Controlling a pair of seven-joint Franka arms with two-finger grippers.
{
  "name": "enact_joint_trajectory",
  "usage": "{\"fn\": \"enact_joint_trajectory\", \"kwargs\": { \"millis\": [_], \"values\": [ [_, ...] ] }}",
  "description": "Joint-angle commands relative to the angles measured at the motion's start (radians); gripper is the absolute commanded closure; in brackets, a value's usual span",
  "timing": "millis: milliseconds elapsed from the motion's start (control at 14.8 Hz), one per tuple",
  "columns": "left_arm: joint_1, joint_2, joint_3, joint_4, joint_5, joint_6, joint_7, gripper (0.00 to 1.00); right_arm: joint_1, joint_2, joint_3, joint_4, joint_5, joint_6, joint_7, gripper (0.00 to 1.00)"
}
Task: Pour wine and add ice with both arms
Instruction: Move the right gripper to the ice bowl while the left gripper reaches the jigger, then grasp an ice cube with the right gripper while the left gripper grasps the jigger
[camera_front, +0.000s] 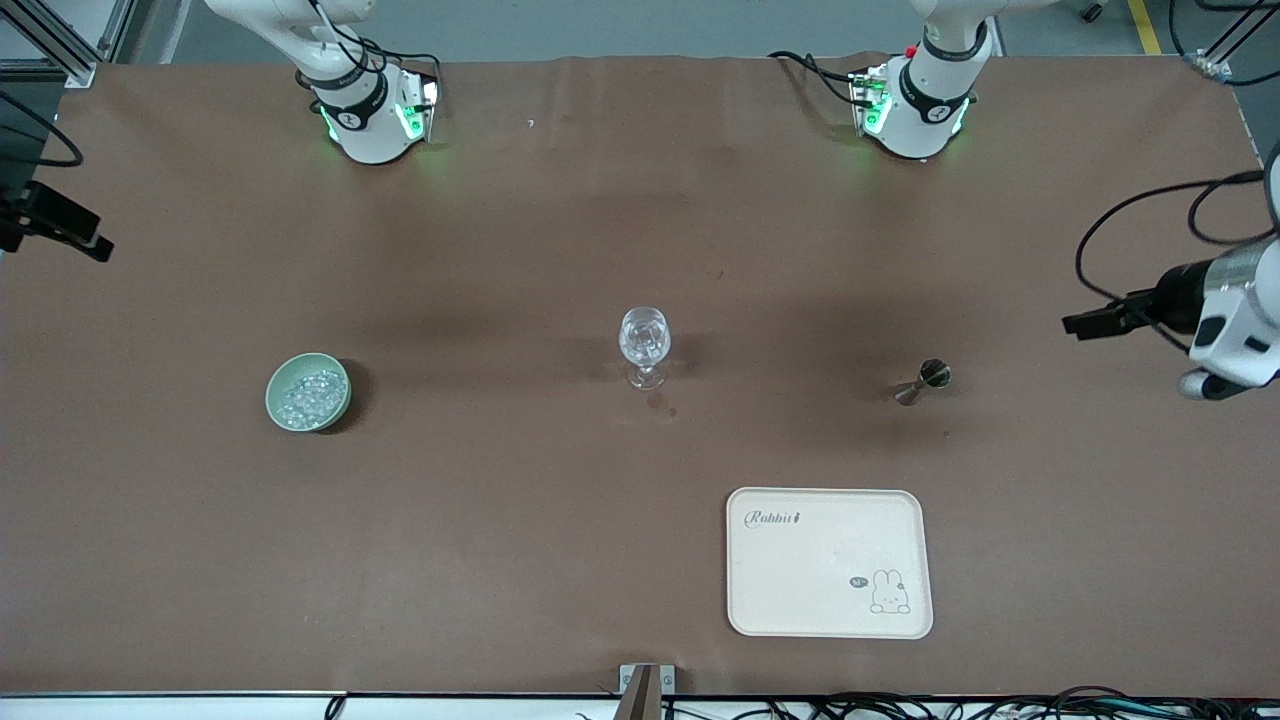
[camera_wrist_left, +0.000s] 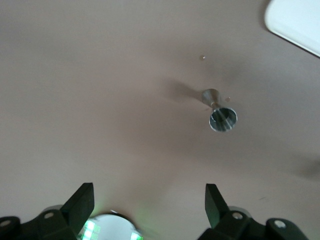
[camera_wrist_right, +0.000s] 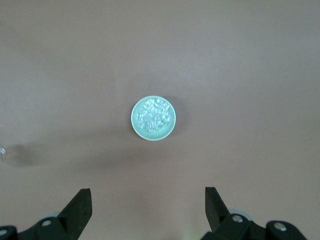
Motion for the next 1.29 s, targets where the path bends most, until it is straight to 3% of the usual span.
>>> {"fn": "enact_joint_trajectory", "kwargs": {
  "millis": [0,203,541,879,1082,1217],
  "values": [
    [0.025,0.132,-0.003,0.063,-0.094,-0.014,-0.159,0.07,0.018,0.006,0.01,-0.153,0.012,0.109,-0.032,0.0],
    [0.053,0.283,-0.002,0.129,-0.17,-0.007,-0.223,0.1,0.023,0.017,0.011,-0.309,0.013,0.28,-0.039,0.0],
    [0.105,0.424,-0.002,0.127,-0.43,0.061,-0.259,0.17,0.013,0.053,0.01,-0.573,0.013,0.597,-0.179,0.0],
    [0.128,0.558,-0.002,0.124,-0.618,0.063,-0.288,0.23,0.009,0.184,0.008,-0.638,0.012,0.798,-0.309,0.0],
    [0.128,0.585,-0.003,0.112,-0.652,0.061,-0.314,0.24,0.007,0.237,0.008,-0.714,0.01,0.993,-0.331,0.02],
    [0.127,0.596,-0.003,0.101,-0.663,0.058,-0.314,0.26,0.006,0.26,0.008,-0.716,0.009,1.01,-0.357,0.08]
  ]
}}
